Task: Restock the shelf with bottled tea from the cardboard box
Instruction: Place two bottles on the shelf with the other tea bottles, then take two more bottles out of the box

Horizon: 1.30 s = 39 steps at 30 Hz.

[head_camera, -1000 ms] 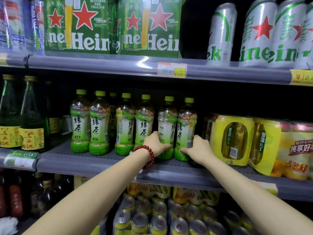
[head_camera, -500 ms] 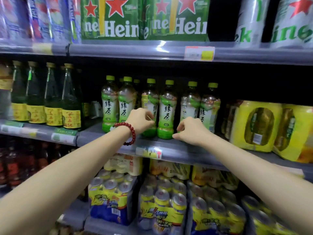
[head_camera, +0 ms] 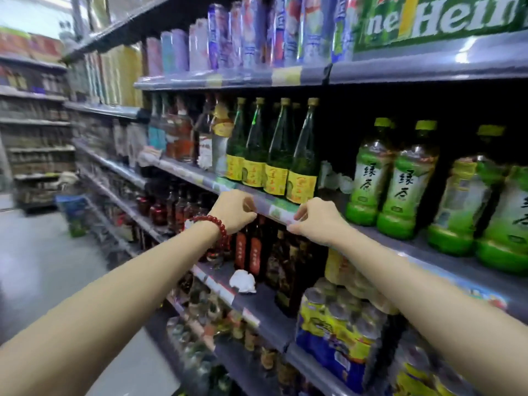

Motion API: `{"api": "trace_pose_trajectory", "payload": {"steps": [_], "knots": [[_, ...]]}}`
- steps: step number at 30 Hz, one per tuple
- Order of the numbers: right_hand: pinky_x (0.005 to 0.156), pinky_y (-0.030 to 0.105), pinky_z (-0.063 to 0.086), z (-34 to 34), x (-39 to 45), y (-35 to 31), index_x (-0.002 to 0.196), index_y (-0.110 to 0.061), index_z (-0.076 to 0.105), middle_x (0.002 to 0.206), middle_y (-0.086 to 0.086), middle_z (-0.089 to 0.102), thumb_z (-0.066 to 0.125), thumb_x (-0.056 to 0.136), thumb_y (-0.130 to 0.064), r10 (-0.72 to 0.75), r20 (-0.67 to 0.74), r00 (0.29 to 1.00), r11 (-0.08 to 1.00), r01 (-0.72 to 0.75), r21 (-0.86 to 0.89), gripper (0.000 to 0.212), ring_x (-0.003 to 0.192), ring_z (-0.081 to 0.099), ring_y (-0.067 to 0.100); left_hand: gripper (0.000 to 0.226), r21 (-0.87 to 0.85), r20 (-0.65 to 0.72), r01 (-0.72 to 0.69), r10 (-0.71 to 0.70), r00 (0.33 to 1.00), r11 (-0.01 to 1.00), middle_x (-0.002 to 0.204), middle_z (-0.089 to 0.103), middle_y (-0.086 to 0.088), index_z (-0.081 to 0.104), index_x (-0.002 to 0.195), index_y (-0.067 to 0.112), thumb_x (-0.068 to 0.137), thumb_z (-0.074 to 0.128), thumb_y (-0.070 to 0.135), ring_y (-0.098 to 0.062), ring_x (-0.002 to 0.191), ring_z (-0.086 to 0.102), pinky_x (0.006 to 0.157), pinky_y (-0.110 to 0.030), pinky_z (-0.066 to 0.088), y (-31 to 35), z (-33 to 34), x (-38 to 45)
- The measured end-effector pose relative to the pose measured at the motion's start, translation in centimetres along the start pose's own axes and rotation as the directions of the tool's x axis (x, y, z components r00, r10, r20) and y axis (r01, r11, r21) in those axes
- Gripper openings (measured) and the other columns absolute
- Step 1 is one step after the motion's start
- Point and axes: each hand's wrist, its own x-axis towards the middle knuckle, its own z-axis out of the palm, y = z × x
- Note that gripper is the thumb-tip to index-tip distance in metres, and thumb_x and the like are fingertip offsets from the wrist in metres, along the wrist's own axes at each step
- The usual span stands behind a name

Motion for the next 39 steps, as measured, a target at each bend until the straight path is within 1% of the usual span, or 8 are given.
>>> {"api": "trace_pose_trajectory", "payload": {"steps": [4, 9, 11, 16, 22, 30, 35, 39], "knots": [[0.089, 0.044, 0.051, 6.4, 4.8, -4.2, 0.105, 0.007, 0.069, 0.104, 0.025, 0.071, 0.071, 0.082, -0.028, -0.061, 0.125, 0.99, 0.998, 0.056, 0.042, 0.041, 0.099, 0.066, 0.036, 0.024, 0.053, 0.015, 0.136, -0.137, 0.99, 0.989, 0.107, 0.072, -0.01, 0.07, 0.102, 0.009, 0.081, 0.064, 0.02, -0.025, 0.105, 0.064, 0.092, -0.029, 0.045, -8.7, -0.9, 0.6], [0.077, 0.031, 0.05, 14.1, 10.6, -8.2, 0.104, 0.0, 0.069, 0.102, 0.015, 0.071, 0.073, 0.082, -0.028, -0.066, 0.25, 0.966, 0.993, 0.04, 0.108, 0.036, 0.094, 0.065, 0.024, 0.024, 0.092, 0.06, 0.237, -0.243, 0.968, 0.967, 0.108, 0.071, -0.011, 0.069, 0.103, 0.008, 0.084, 0.062, 0.021, -0.025, 0.103, 0.064, 0.09, -0.03, 0.048, -18.1, -1.1, 1.4], [0.076, 0.034, 0.053, 17.1, 12.4, -9.4, 0.104, 0.005, 0.069, 0.101, 0.019, 0.072, 0.072, 0.082, -0.024, -0.054, 0.284, 0.957, 0.992, 0.019, 0.125, 0.036, 0.089, 0.067, 0.026, 0.026, 0.113, 0.076, 0.269, -0.278, 0.957, 0.956, 0.109, 0.07, -0.01, 0.069, 0.105, 0.008, 0.085, 0.062, 0.024, -0.024, 0.104, 0.063, 0.089, -0.029, 0.047, -21.6, -0.7, 1.5], [0.058, 0.026, 0.044, 24.5, 14.7, -10.7, 0.074, -0.002, 0.062, 0.069, 0.013, 0.063, 0.071, 0.083, -0.024, -0.065, 0.425, 0.903, 0.995, 0.029, 0.091, 0.026, 0.058, 0.057, 0.021, 0.029, 0.124, 0.131, 0.394, -0.408, 0.903, 0.911, 0.109, 0.07, -0.011, 0.068, 0.105, 0.006, 0.085, 0.062, 0.026, -0.025, 0.102, 0.064, 0.088, -0.031, 0.05, -28.1, 1.2, -0.4], [0.085, 0.037, 0.05, 34.1, 14.3, -9.4, 0.109, 0.009, 0.066, 0.11, 0.023, 0.069, 0.07, 0.085, -0.024, -0.11, 0.527, 0.843, 0.992, 0.061, 0.11, 0.041, 0.101, 0.065, 0.033, 0.029, 0.112, 0.17, 0.574, -0.585, 0.793, 0.811, 0.11, 0.069, -0.016, 0.066, 0.107, 0.001, 0.086, 0.063, 0.021, -0.03, 0.104, 0.063, 0.091, -0.034, 0.048, -33.6, 6.6, -5.8], [0.094, 0.034, 0.045, 49.4, 9.9, -4.1, 0.103, -0.006, 0.069, 0.118, 0.016, 0.065, 0.073, 0.08, -0.028, -0.097, 0.674, 0.733, 0.995, 0.052, 0.087, 0.032, 0.113, 0.059, 0.031, 0.033, 0.058, 0.302, 0.796, -0.771, 0.561, 0.602, 0.115, 0.065, -0.013, 0.06, 0.116, 0.006, 0.087, 0.063, 0.022, -0.027, 0.106, 0.06, 0.092, -0.034, 0.048, -40.6, 18.4, -15.9], [0.081, 0.03, 0.049, 60.4, 7.3, 0.7, 0.111, -0.005, 0.064, 0.112, 0.016, 0.066, 0.072, 0.081, -0.025, -0.067, 0.743, 0.666, 0.995, -0.005, 0.095, 0.037, 0.105, 0.062, 0.03, 0.031, 0.041, 0.368, 0.849, -0.798, 0.476, 0.526, 0.112, 0.066, -0.012, 0.06, 0.114, 0.007, 0.087, 0.063, 0.021, -0.026, 0.103, 0.061, 0.092, -0.034, 0.05, -45.5, 28.1, -20.4], [0.091, 0.035, 0.051, 69.7, 5.4, 4.8, 0.115, -0.011, 0.063, 0.119, 0.014, 0.064, 0.072, 0.08, -0.031, -0.033, 0.767, 0.641, 0.998, -0.014, 0.055, 0.042, 0.107, 0.061, 0.028, 0.028, 0.05, 0.4, 0.859, -0.798, 0.451, 0.51, 0.112, 0.066, -0.012, 0.063, 0.112, 0.008, 0.086, 0.063, 0.019, -0.027, 0.104, 0.061, 0.092, -0.038, 0.052, -49.4, 37.1, -23.8]]}}
